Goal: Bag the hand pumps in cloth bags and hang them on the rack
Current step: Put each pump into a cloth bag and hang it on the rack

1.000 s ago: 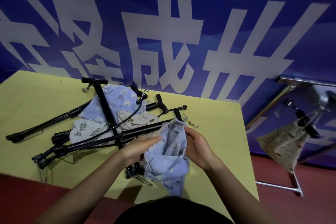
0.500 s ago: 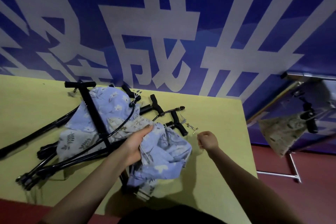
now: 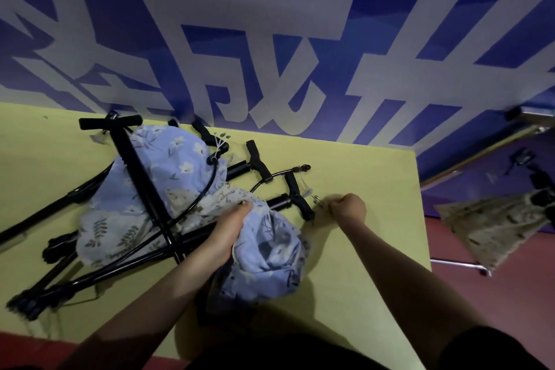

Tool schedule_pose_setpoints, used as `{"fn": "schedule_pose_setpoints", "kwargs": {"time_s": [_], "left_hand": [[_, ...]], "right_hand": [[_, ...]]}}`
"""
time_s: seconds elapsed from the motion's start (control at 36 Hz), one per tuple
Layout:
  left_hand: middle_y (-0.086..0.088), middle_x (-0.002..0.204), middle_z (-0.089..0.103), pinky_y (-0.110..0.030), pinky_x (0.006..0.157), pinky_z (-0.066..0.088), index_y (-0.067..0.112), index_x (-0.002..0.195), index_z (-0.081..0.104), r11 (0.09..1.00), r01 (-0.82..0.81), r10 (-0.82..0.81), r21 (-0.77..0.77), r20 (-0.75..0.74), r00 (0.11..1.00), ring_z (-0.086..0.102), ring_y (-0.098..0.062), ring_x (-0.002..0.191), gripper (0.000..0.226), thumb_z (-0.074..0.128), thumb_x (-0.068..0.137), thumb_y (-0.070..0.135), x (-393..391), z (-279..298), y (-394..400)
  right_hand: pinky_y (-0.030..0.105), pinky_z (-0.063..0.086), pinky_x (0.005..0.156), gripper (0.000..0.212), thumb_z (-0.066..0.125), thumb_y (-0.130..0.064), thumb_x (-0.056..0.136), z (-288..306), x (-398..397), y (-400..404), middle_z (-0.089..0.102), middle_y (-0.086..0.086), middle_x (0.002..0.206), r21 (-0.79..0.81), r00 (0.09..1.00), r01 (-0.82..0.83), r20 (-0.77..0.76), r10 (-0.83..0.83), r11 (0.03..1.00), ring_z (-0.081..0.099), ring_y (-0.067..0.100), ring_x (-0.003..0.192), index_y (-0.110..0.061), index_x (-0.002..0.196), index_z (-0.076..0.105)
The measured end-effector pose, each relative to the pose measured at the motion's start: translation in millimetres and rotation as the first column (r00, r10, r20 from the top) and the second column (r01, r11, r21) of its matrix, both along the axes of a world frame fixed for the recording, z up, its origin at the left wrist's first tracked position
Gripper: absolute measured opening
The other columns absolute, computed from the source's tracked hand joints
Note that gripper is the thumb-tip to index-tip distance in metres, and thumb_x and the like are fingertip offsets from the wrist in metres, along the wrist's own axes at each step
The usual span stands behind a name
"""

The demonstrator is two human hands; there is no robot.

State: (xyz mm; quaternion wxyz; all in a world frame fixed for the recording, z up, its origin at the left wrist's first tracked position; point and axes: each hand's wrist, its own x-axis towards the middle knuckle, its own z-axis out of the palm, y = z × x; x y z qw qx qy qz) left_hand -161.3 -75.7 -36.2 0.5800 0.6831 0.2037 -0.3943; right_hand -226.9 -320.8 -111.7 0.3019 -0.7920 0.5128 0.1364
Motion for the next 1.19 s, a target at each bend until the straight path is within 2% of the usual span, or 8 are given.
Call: {"fn": "schedule_pose_setpoints", "kwargs": {"time_s": [0.11,0.44,0.58,0.64,0.78,0.92,1.03,1.19], "left_hand": [[-0.018,0.119,0.062,-0.031,0.088,0.044,-0.003,0.120,0.061,1.000,0.006,-0.006,0.013,0.009,1.000,0.060,-0.030,0.108,0.034,0.050,0.099,0.022,-9,3,-2],[-0.001,0.117,0.066,-0.038,0.107,0.041,0.017,0.113,0.068,0.994,0.099,-0.095,-0.045,0.098,0.991,0.059,-0.019,0.113,0.026,0.061,0.092,0.032,-37,22,22],[0.001,0.109,0.069,-0.031,0.094,0.049,0.023,0.103,0.068,0.988,0.144,-0.135,-0.060,0.135,0.982,0.063,-0.014,0.102,0.016,0.066,0.088,0.029,-47,26,25],[0.003,0.103,0.069,-0.025,0.082,0.050,0.022,0.105,0.067,0.983,0.173,-0.162,-0.068,0.140,0.977,0.064,-0.010,0.095,0.016,0.064,0.090,0.026,-56,31,25],[-0.007,0.117,0.068,-0.039,0.101,0.046,0.016,0.117,0.067,0.986,0.149,-0.138,-0.076,0.137,0.981,0.063,-0.022,0.108,0.030,0.064,0.090,0.028,-70,38,27],[-0.011,0.103,0.071,-0.026,0.074,0.054,0.010,0.109,0.067,0.969,0.139,-0.106,-0.205,0.166,0.980,0.070,-0.018,0.089,0.023,0.053,0.097,0.023,-91,53,29],[-0.023,0.109,0.068,-0.035,0.081,0.052,0.000,0.114,0.065,0.924,0.077,-0.055,-0.374,0.068,0.996,0.068,-0.030,0.098,0.040,0.049,0.095,0.032,-105,63,43],[-0.023,0.120,0.065,-0.040,0.092,0.051,0.000,0.122,0.062,0.866,0.039,-0.022,-0.498,0.040,0.999,0.063,-0.034,0.111,0.041,0.044,0.098,0.029,-118,77,74]], "right_hand": [[0.028,0.038,0.067,0.024,0.059,-0.018,0.084,0,-2,1,0.069,0.022,0.100,-0.018,1.000,-0.026,-0.010,0.026,1.000,0.063,0.037,0.096,0.002,0.095,0.067],[0.033,0.046,0.078,0.024,0.051,-0.016,0.090,1,-55,9,0.067,0.021,0.105,-0.061,0.986,-0.164,-0.048,0.161,0.985,0.062,0.037,0.099,0.002,0.098,0.066],[0.036,0.046,0.087,0.031,0.044,-0.018,0.098,-2,-101,7,0.066,0.021,0.111,-0.021,0.996,-0.081,-0.043,0.080,0.997,0.061,0.036,0.106,0.002,0.107,0.065],[0.035,0.047,0.085,0.030,0.048,-0.018,0.097,2,-111,10,0.069,0.020,0.106,0.074,1.000,-0.010,0.010,0.009,0.997,0.063,0.035,0.102,0.003,0.102,0.069],[0.023,0.039,0.051,0.024,0.049,-0.007,0.092,49,-97,46,0.058,0.002,0.059,0.376,0.892,0.082,0.385,-0.236,0.923,0.049,0.019,0.056,-0.006,0.082,0.071],[0.020,0.035,0.047,0.030,0.044,-0.005,0.096,111,-87,112,0.051,-0.009,0.050,0.550,0.760,-0.253,0.622,-0.188,0.796,0.042,0.011,0.048,-0.014,0.084,0.070],[0.019,0.036,0.052,0.033,0.040,-0.001,0.097,121,-95,163,0.051,-0.005,0.050,0.654,0.777,-0.382,0.610,-0.156,0.653,0.045,0.010,0.050,-0.013,0.078,0.063],[0.010,0.042,0.059,0.033,0.042,-0.001,0.097,107,-113,175,0.063,-0.003,0.071,0.524,0.864,-0.340,0.501,0.040,0.781,0.059,0.001,0.063,-0.008,0.073,0.062]]}}
